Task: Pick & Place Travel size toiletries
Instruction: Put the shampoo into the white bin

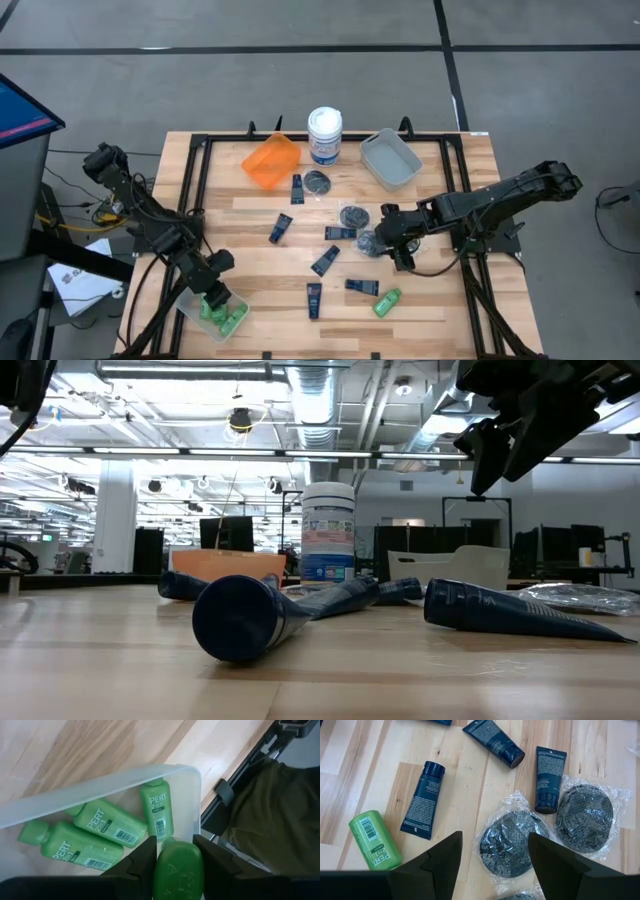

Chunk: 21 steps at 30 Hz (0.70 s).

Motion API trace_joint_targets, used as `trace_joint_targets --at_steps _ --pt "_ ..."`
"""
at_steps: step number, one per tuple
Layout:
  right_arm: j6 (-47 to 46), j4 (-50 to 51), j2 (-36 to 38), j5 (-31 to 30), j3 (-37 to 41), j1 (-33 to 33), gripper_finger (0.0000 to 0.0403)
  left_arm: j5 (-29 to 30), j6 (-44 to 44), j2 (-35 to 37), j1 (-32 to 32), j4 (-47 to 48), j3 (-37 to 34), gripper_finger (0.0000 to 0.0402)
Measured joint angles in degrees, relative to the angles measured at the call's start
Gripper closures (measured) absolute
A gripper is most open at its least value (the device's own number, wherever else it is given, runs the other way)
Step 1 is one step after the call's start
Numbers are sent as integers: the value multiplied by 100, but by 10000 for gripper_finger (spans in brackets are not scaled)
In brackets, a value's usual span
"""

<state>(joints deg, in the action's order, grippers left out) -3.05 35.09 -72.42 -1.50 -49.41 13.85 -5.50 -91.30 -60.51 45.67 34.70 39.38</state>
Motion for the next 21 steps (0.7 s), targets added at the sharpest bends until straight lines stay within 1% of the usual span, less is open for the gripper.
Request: trace_joint_targets --at_steps 4,12,17,19,21 --pt "0 0 0 1 0 0 184 -35 71 0 79 -1 0 270" --pt "2 2 0 -1 0 0 169 -74 128 0 190 0 0 207" --pt "0 7 0 -1 0 0 168 -33 130 0 129 -136 0 178" --pt "-33 22 0 0 0 0 168 132 135 2 49 -375 0 172" --pt "-156 66 0 1 0 0 168 467 229 2 -46 -701 0 170"
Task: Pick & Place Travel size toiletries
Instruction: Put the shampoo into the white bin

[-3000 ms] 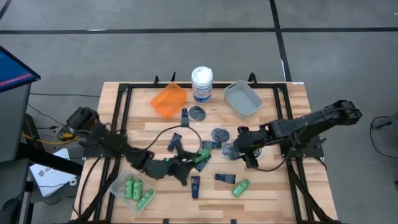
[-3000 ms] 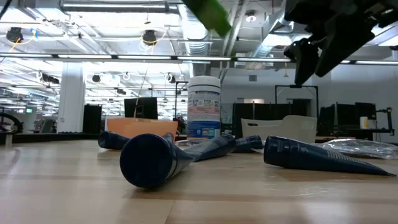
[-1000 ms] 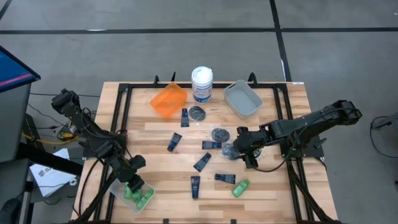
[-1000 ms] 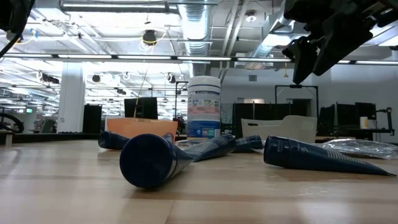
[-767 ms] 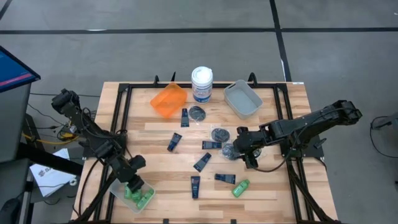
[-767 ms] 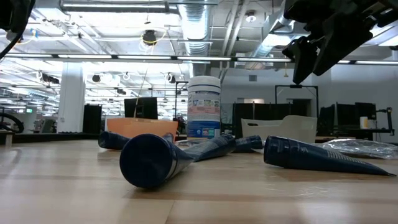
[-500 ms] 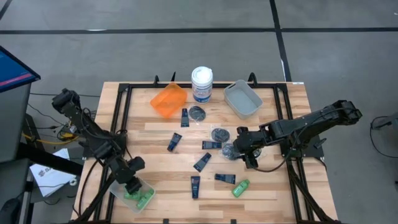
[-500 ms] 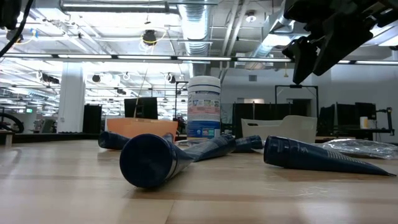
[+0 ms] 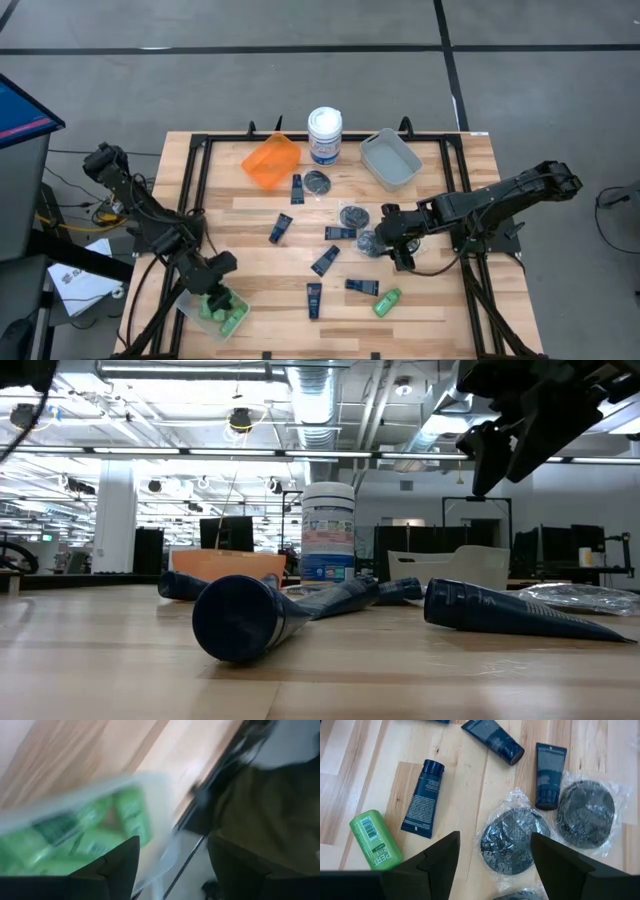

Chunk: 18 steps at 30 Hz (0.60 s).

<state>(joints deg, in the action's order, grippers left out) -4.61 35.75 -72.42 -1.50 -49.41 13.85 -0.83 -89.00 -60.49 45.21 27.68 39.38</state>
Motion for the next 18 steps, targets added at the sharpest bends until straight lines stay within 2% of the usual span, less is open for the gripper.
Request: trace_joint_targets --at_steps 4,12,15,18 --pt "-290 76 -2 -3 0 80 168 1095 1130 0 -125 -999 2 172" --pt "-451 264 -2 -3 0 1038 168 3503 5115 0 -360 -2539 4 168" --pt "-595 -88 -2 -111 132 1516 168 4046 5832 0 -453 -2739 4 156" --pt "-759 -358 -2 -220 379 1882 168 4314 6208 0 -560 -2744 4 139"
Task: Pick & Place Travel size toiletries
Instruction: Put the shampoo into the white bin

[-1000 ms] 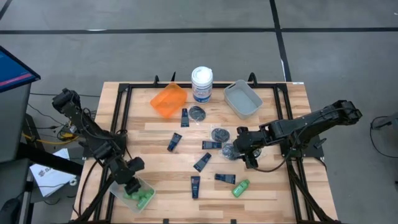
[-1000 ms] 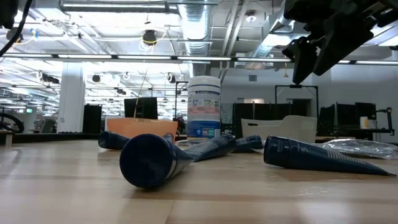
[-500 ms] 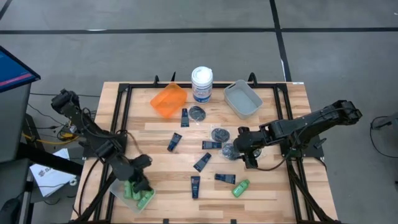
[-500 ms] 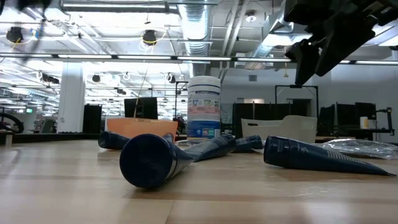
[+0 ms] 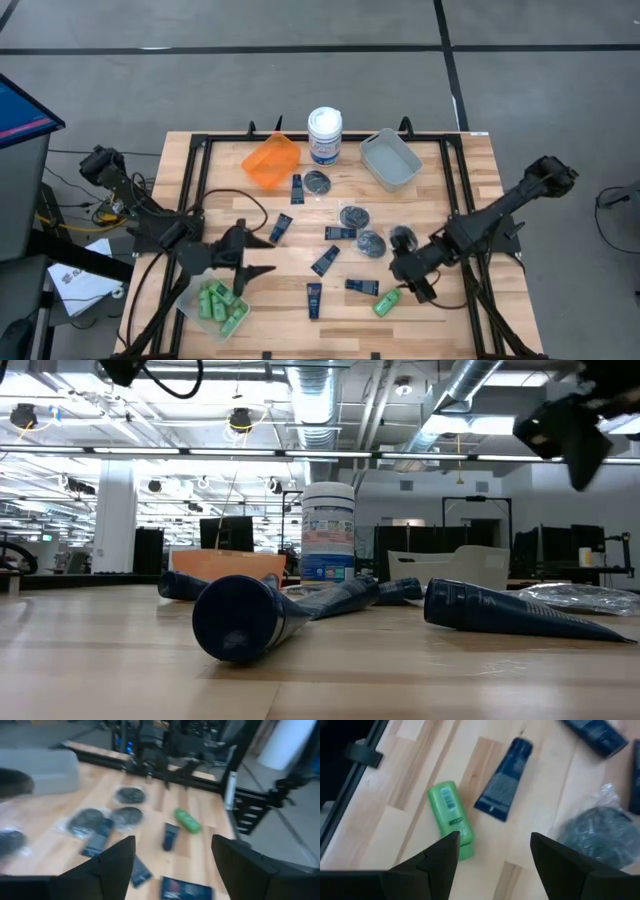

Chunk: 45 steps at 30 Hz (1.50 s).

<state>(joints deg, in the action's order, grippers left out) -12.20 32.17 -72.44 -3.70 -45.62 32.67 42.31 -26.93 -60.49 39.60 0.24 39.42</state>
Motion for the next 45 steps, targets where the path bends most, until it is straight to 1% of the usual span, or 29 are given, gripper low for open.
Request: trace_joint_targets --at_steps 5,7,11,17,20,23,31,34,39,45 --pt "-373 -241 0 -178 393 251 168 32 149 0 -198 -1 0 116" --pt "-434 -521 0 -234 544 303 168 32 151 0 -241 -1 0 112" --pt "-440 -911 -2 -239 761 361 168 30 158 0 -246 -4 0 109" --pt "-583 -1209 -2 -282 985 452 168 -36 138 0 -242 -9 0 109" --pt "-621 -1170 -22 -283 1073 450 168 -60 134 0 -242 -8 0 109" --pt "-627 -1205 -159 -373 1070 450 168 -60 128 0 -242 -8 0 109" --pt "-589 -1190 -1146 -332 992 456 168 -60 123 0 -242 -8 0 109" --pt "-568 -1228 -1373 -266 872 461 168 -61 122 0 -242 -8 0 109" --pt "-521 -1193 -1534 -239 777 489 168 -60 121 0 -242 -8 0 109" --pt "-386 -1024 -1411 -228 621 483 168 -60 119 0 -242 -10 0 109"
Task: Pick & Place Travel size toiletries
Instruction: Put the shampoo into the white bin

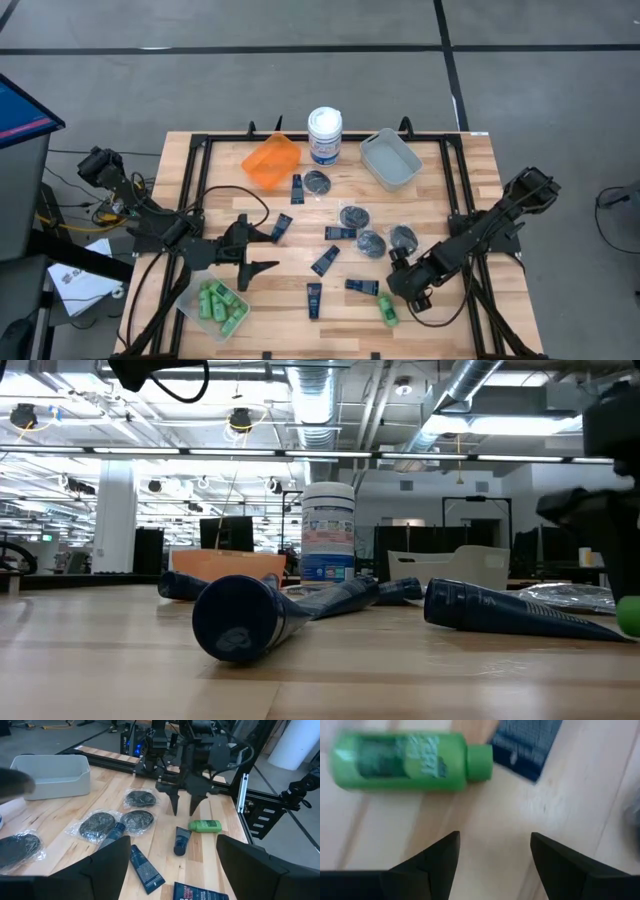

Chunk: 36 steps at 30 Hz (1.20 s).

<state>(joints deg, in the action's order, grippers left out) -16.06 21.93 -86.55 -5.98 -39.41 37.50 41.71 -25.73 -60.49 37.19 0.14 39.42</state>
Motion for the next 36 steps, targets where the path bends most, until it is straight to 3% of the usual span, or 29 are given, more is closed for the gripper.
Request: trace_joint_targets --at_steps 4,9,12,18,27,36 --pt "-473 414 183 9 -258 -93 168 0 0 0 0 0 0 109" --pt "-2724 601 323 9 -544 -406 168 17 0 0 0 -10 0 109" --pt "-3437 525 224 42 -666 -564 168 52 0 0 0 -13 0 109" --pt "-3503 588 -425 321 -1018 -493 168 57 0 0 0 -21 0 109" --pt "-3521 1579 -1528 319 -2133 -530 168 78 -1 -1 0 -22 0 109" --pt "-3512 1923 -1750 306 -2506 -530 168 74 0 -2 0 -20 0 109"
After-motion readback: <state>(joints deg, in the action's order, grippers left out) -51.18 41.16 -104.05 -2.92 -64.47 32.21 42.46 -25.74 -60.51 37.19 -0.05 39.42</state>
